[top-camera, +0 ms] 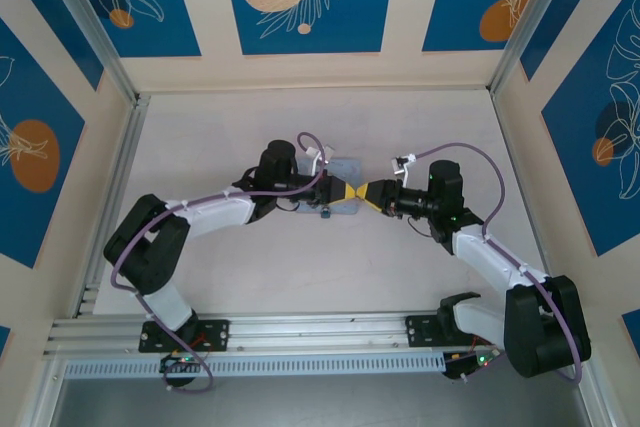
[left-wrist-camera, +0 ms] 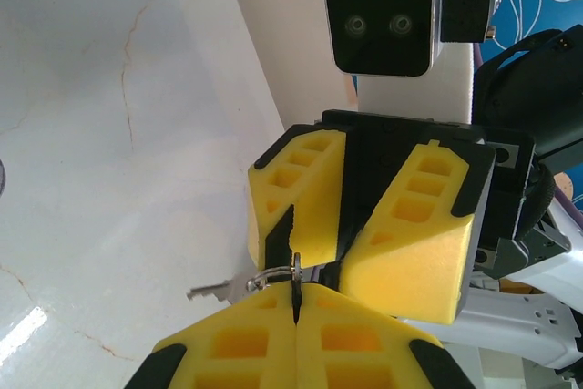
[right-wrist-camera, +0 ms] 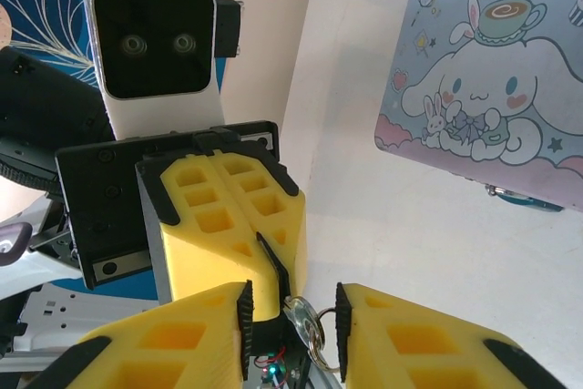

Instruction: Unlock the padlock with the key

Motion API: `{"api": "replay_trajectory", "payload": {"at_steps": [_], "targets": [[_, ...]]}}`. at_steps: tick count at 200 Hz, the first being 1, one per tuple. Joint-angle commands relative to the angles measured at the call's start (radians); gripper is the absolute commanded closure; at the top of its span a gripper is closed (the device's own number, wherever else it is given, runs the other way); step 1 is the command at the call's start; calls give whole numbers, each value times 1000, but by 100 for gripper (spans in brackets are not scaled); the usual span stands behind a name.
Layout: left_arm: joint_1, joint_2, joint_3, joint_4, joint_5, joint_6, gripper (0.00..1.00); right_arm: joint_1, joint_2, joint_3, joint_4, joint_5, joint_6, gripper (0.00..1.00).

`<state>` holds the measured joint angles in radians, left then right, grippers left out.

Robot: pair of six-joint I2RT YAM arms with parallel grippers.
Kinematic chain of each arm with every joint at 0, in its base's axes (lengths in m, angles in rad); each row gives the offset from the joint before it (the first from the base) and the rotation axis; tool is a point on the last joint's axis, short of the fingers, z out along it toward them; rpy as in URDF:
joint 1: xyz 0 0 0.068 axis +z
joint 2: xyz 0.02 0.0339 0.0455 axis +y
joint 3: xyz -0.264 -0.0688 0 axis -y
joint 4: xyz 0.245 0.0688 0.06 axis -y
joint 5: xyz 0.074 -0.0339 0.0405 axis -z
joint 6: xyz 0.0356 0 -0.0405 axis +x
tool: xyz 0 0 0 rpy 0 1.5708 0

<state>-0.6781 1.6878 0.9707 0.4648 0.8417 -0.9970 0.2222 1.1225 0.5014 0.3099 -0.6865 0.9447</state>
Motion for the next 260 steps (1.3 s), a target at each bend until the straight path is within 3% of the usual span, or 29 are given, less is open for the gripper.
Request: {"api": "replay_trajectory", "payload": {"at_steps": [1,112,155,186,191,204,224,238,260], "targets": [[8,11,31,32,28,-5,100,6,3,-17,12,-38,-19,69],[9,16,30,35,31,-6,100,2,12,-24,-5,-39,-33,87],[9,18,32,31,30,-4,100,-5,8,-22,-13,-47,-39,100],[12,11,38,-3,-5,0,100,-7,2,-28,-16,-55,-42,100],[16,5,35,-6,-19,-3,93,-7,-2,-32,-19,-54,-43,100],[30,-27,13,-14,-75,-11,58,-6,-23,-47,-39,-26,-43,100],[51,-106,-33,-55,-164,6,29,-8,-71,-77,-90,40,-38,100],[51,-165,-61,-126,-217,55,16,-10,-112,-105,-118,99,-23,100],[48,-252,-131,-231,-291,129,5,-10,-153,-142,-133,164,26,100]]}}
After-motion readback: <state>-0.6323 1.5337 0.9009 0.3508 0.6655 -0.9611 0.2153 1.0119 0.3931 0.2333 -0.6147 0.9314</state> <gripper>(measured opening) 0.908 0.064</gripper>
